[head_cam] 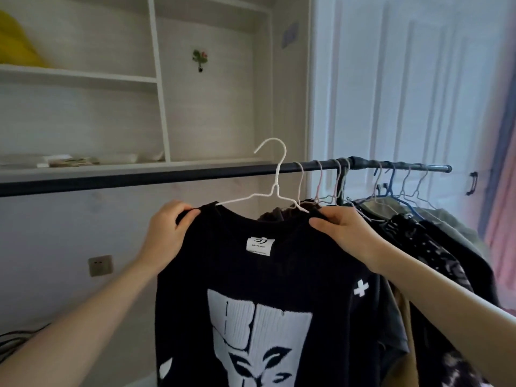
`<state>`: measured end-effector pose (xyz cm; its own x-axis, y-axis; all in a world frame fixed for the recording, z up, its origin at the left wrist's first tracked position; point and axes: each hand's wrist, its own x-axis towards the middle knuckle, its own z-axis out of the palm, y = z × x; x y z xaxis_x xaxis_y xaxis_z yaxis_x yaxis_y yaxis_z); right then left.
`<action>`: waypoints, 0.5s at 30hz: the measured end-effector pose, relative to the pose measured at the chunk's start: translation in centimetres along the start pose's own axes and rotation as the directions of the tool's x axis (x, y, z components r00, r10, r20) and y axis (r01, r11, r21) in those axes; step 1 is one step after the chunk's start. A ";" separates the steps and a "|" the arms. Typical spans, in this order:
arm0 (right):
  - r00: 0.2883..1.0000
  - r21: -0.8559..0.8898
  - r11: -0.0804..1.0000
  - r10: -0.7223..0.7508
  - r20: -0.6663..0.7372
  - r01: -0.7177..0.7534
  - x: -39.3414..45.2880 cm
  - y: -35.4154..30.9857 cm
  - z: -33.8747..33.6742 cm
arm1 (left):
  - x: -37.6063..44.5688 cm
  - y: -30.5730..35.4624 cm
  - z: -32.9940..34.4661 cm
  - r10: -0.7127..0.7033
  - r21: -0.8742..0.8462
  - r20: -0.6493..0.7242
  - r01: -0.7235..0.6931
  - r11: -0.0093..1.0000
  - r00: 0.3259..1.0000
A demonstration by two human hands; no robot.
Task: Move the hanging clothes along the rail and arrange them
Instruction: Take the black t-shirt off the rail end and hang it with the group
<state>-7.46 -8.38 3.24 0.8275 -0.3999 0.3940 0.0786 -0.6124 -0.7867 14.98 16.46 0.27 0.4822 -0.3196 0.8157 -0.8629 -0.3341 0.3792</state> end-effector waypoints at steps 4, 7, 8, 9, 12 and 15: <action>0.996 -0.026 0.997 0.071 -0.048 -0.073 0.9 1.1 -0.9 | 2.7 -0.8 3.9 0.015 -0.033 0.045 -0.014 0.999 0.999; 0.991 -0.052 0.992 0.107 -0.079 -0.111 2.0 1.6 -1.0 | 4.3 -1.5 6.7 0.000 -0.053 0.087 0.005 0.999 0.996; 0.989 -0.052 0.991 0.122 -0.087 -0.127 2.3 1.7 -1.0 | 4.8 -1.7 7.5 -0.012 -0.059 0.098 0.018 0.998 0.995; 0.986 -0.054 0.989 0.135 -0.102 -0.141 2.6 1.9 -1.0 | 5.3 -1.9 8.3 -0.020 -0.062 0.112 0.027 0.998 0.993; 0.977 -0.078 0.981 0.169 -0.129 -0.180 3.3 2.3 -0.9 | 6.4 -2.5 10.2 -0.023 -0.054 0.157 0.032 0.998 0.987; 0.970 -0.119 0.968 0.205 -0.128 -0.220 3.6 2.7 -0.6 | 6.6 -3.2 11.6 -0.039 -0.056 0.195 0.050 0.997 0.980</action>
<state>-4.62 -11.89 2.87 0.7481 -0.6007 0.2821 -0.1719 -0.5860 -0.7919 22.67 5.13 -0.59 0.5354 -0.4731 0.6997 -0.8446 -0.2993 0.4439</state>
